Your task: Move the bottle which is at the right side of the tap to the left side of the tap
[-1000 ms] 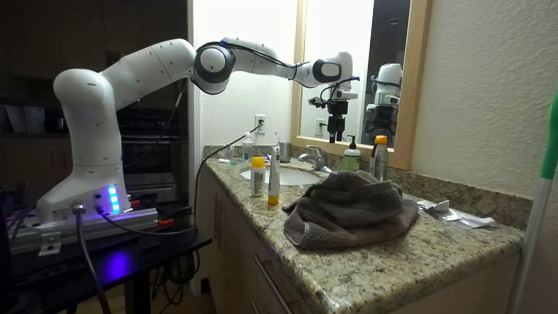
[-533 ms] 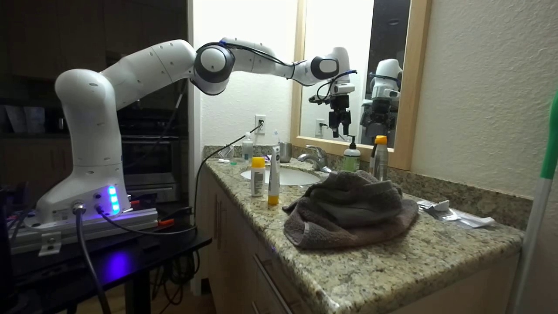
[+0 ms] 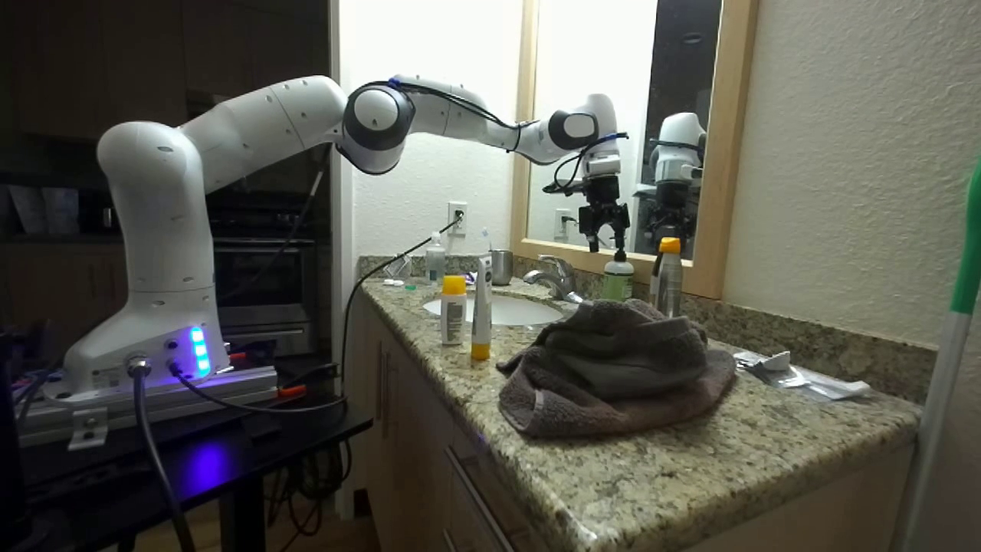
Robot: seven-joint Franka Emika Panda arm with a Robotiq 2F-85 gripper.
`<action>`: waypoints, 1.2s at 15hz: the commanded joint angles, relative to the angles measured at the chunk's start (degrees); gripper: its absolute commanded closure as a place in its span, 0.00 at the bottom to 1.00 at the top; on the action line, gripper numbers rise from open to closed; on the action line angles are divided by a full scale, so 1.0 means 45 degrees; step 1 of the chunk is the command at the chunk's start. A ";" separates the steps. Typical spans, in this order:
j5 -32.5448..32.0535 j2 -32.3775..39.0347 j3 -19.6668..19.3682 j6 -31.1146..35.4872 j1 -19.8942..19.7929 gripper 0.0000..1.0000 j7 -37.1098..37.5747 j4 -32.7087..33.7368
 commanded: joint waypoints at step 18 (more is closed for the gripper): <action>0.0053 0.0215 -0.0145 0.0005 -0.0081 0.25 0.1175 -0.0019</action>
